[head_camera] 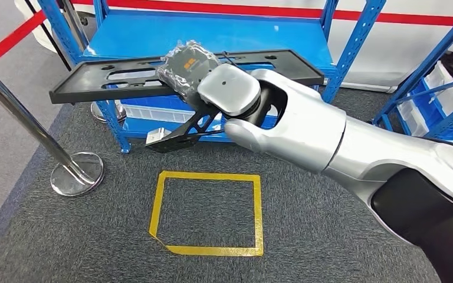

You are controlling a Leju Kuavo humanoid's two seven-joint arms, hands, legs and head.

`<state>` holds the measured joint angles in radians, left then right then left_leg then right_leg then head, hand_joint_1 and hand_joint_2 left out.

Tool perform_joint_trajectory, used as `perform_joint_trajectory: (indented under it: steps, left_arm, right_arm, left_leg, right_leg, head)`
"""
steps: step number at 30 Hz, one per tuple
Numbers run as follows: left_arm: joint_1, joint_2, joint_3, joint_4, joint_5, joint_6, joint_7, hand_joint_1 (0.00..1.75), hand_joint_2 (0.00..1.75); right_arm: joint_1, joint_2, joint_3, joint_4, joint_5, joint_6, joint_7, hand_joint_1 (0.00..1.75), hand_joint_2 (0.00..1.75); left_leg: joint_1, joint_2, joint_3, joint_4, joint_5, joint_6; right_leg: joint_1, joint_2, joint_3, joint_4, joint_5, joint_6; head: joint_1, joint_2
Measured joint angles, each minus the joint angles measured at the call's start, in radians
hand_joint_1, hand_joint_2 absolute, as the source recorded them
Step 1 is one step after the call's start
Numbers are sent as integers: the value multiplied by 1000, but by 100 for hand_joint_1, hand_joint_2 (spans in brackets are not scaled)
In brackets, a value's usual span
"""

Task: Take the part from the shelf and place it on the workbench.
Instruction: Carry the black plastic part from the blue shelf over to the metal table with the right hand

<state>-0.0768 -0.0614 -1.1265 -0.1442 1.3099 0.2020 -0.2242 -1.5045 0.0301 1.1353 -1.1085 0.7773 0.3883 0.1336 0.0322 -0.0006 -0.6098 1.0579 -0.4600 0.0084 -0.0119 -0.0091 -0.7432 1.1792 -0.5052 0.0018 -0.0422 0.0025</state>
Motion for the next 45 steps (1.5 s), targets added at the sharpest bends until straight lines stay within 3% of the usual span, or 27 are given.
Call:
perform_joint_trajectory:
  steps: [1, 2, 3, 4, 6, 8, 10, 12, 14, 16, 17, 18, 19, 21, 23, 25, 27, 29, 31, 33, 34, 35, 37, 39, 41, 43, 45]
  left_arm:
    - [-1, 0, 0, 0, 0, 0, 0, 0, 175]
    - [-1, 0, 0, 0, 0, 1, 0, 0, 175]
    - [-1, 1, 0, 0, 1, 2, 0, 0, 175]
    - [-2, 1, 0, 0, 1, 2, 0, 0, 175]
    - [-4, 0, 0, 0, 1, 3, 1, 0, 175]
    - [-7, -2, 0, 0, 0, 4, 1, 0, 175]
    - [-8, -4, 0, 0, 0, 4, 2, 0, 175]
    - [-8, -3, 0, 0, 0, 5, 2, 0, 175]
    - [-7, -2, -1, 0, 0, 5, 1, 0, 175]
    - [-7, 0, -3, 0, 0, 5, 0, 0, 175]
    - [-7, 1, -5, 0, 0, 5, 0, 0, 175]
    - [-8, 2, -6, 0, 0, 5, 0, 0, 175]
    - [-8, 3, -7, 0, 0, 5, 0, 0, 175]
    - [-7, 4, -8, 0, 0, 5, 0, 0, 175]
    - [-4, 5, -8, 0, 0, 5, 1, 0, 175]
    - [0, 5, -9, 0, 0, 5, 2, 0, 175]
    - [2, 5, -9, 0, -1, 5, 1, 0, 175]
    - [1, 4, -10, 0, -1, 4, 1, 0, 175]
    - [0, 4, -13, 0, -2, 4, 1, 0, 175]
    - [-1, 4, -15, 0, -3, 3, 2, 0, 175]
    - [-1, 4, -15, 0, -3, 2, 2, 0, 175]
    - [-1, 5, -15, 0, -4, 2, 2, 0, 175]
    - [-2, 5, -16, 0, -4, 1, 1, 0, 175]
    - [-3, 5, -16, 0, -4, 1, 2, 0, 175]
    - [-4, 6, -17, 0, -4, -1, 3, 0, 175]
    - [-3, 6, -17, 0, -4, -3, 3, 0, 175]
    - [-3, 6, -17, 0, -3, -4, 2, 0, 175]
  right_arm:
    - [1, -2, 0, 1, 0, 0, -1, 175, 175]
    - [2, -4, 0, 2, 0, 0, -2, 175, 175]
    - [3, -4, 0, 2, -2, 1, -4, 175, 175]
    - [4, -5, 0, 3, -4, 3, -7, 175, 175]
    - [4, -5, 0, 4, -11, 5, -11, 175, 175]
    - [2, -5, -1, 5, -18, 6, -14, 175, 175]
    - [-1, -5, -2, 5, -21, 6, -17, 175, 175]
    - [-5, -5, -3, 5, -21, 7, -19, 175, 175]
    - [-8, -4, -3, 5, -22, 7, -21, 175, 175]
    - [-9, -4, -3, 6, -23, 8, -22, 175, 175]
    - [-9, -4, -3, 7, -23, 8, -22, 175, 175]
    - [-9, -4, -3, 7, -23, 9, -23, 175, 175]
    - [-9, -4, -3, 8, -24, 9, -23, 175, 175]
    - [-9, -4, -3, 8, -24, 9, -23, 175, 175]
    - [-10, -4, -3, 8, -26, 10, -23, 175, 175]
    - [-10, -5, -3, 8, -33, 12, -24, 175, 175]
    - [-9, -6, -3, 9, -37, 15, -25, 175, 175]
    - [-11, -10, -3, 10, -37, 17, -26, 175, 175]
    - [-12, -15, -3, 10, -37, 18, -26, 175, 175]
    - [-10, -17, -3, 10, -38, 18, -27, 175, 175]
    - [-8, -18, -3, 10, -38, 18, -27, 175, 175]
    - [-8, -19, -3, 10, -38, 17, -27, 175, 175]
    - [-8, -20, -3, 10, -38, 16, -26, 175, 175]
    - [-10, -20, -3, 10, -38, 16, -26, 175, 175]
    - [-10, -20, -3, 10, -38, 16, -26, 175, 175]
    - [-10, -20, -3, 11, -38, 16, -26, 175, 175]
    - [-12, -19, -3, 12, -38, 16, -26, 175, 175]
  left_leg:
    - [-2, 0, -14, 0, 11, 6]
    - [-5, 0, -28, 1, 23, 8]
    - [-8, 0, -41, 1, 34, 8]
    - [-10, 1, -54, 2, 44, 8]
    - [-14, 1, -75, 1, 64, 7]
    - [-15, 0, -88, -1, 82, 0]
    - [-10, 1, -90, -12, 100, -13]
    - [-9, 3, -90, -30, 115, -26]
    - [-12, 1, -104, -3, 68, -33]
    - [-12, 1, -128, 97, -25, -37]
    - [-12, 2, -138, 158, -54, -39]
    - [-11, 2, -141, 204, -62, -42]
    - [-11, 2, -132, 222, -51, -43]
    - [-11, 2, -62, 152, -10, -42]
    - [-14, 2, 18, 39, -9, -37]
    - [-19, 1, 43, -9, -23, -31]
    - [-17, 2, 36, -18, -12, -19]
    - [-10, 6, 28, -27, 6, -2]
    - [-6, 8, 13, -33, 21, 6]
    - [-3, 9, -4, -33, 32, 3]
    - [0, 9, -12, -33, 38, 0]
    - [4, 9, -18, -32, 43, -5]
    - [12, 9, -26, -32, 53, -17]
    - [14, 8, -31, -33, 63, -32]
    - [14, 8, -34, -38, 74, -49]
    - [18, 9, -37, -40, 78, -63]
    - [18, 9, -59, 7, 40, -66]
  right_leg:
    - [0, 1, -11, 66, -49, 1]
    - [0, 2, -17, 126, -78, 1]
    - [0, 3, -12, 163, -80, -2]
    - [2, 3, 8, 171, -63, -6]
    - [10, 5, 93, 88, -14, -23]
    - [21, 6, 195, -53, -22, -41]
    - [29, 6, 235, -131, -42, -50]
    - [30, 4, 229, -154, -17, -54]
    - [24, -1, 219, -179, 16, -59]
    - [22, -4, 201, -183, 40, -64]
    - [24, -5, 188, -180, 48, -64]
    - [25, -5, 174, -174, 55, -63]
    - [25, -5, 159, -167, 60, -63]
    - [25, -5, 135, -148, 66, -60]
    - [28, -4, 114, -129, 68, -56]
    - [31, -4, 101, -118, 73, -48]
    - [30, -4, 96, -115, 80, -38]
    - [29, 2, 84, -90, 53, -25]
    - [21, 8, 48, 9, -20, -11]
    - [7, 8, 13, 124, -76, 2]
    - [1, 8, 16, 141, -79, 7]
    - [-5, 8, 39, 118, -65, 12]
    - [-15, 8, 124, -15, -15, 22]
    - [-12, 11, 181, -122, 8, 23]
    - [-1, 13, 183, -138, 9, 13]
    - [1, 12, 177, -139, 17, -4]
    - [1, 8, 171, -146, 31, -26]
  head:
    - [0, 0]
    - [0, 0]
    - [0, 0]
    - [0, 0]
    - [0, 0]
    - [0, 0]
    - [0, 0]
    - [0, 0]
    - [-1, 0]
    - [-2, 0]
    - [-2, 0]
    - [-2, 0]
    - [-2, 0]
    - [-2, 0]
    - [-2, 0]
    - [-2, 0]
    - [-1, 0]
    - [0, 0]
    - [1, 0]
    - [1, 0]
    - [1, 0]
    - [1, 0]
    - [1, 0]
    - [1, 0]
    - [1, 0]
    - [0, 0]
    - [0, 0]
